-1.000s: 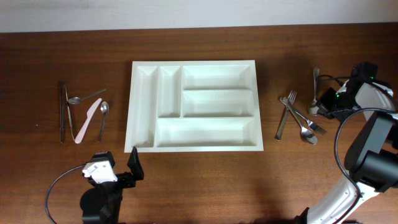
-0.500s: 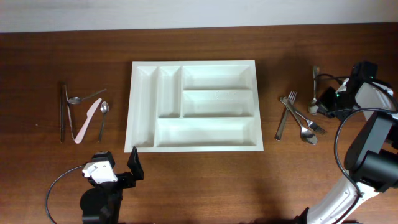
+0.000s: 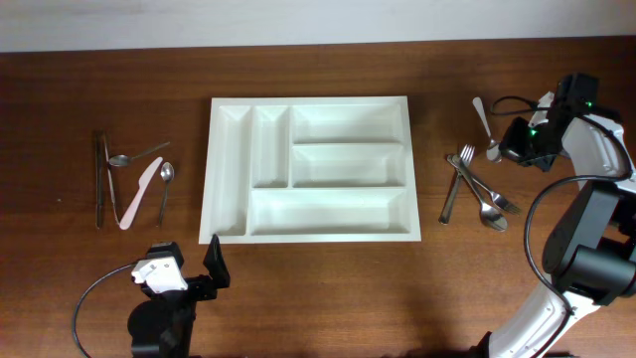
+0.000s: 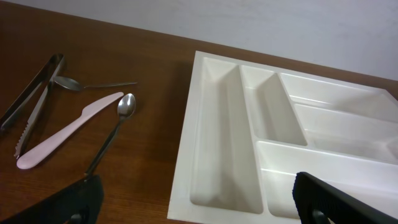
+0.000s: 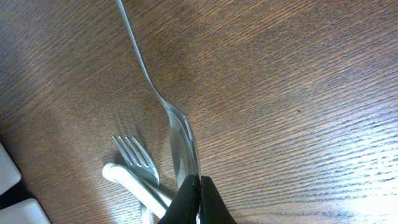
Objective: Pack container
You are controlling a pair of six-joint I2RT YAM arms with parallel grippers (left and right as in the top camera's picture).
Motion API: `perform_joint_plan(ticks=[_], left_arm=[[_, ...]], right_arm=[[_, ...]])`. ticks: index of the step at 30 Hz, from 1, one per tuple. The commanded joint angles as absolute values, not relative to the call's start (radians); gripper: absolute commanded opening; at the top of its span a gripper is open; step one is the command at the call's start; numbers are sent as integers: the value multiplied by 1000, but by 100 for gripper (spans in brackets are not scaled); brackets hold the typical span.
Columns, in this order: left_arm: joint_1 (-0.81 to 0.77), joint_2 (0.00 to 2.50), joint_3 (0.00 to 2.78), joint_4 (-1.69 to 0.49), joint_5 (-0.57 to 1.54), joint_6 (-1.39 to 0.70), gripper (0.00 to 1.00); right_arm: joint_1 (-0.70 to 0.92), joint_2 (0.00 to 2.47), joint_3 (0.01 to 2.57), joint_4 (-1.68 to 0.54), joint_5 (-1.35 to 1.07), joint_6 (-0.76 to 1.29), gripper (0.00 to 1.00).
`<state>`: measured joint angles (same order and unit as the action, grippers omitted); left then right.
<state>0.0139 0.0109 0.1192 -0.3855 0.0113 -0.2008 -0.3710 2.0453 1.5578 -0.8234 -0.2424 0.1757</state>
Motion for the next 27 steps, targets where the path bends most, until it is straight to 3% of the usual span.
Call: perform_joint_plan(ticks=[1,27], left_arm=[[18,5,116,-386,12,-184,99],[18,5,116,-386,12,-184,99]], right_arm=[[-367,2005,1575,-828,-250,161,4],[-366,2006,1401,-734,-225,186,4]])
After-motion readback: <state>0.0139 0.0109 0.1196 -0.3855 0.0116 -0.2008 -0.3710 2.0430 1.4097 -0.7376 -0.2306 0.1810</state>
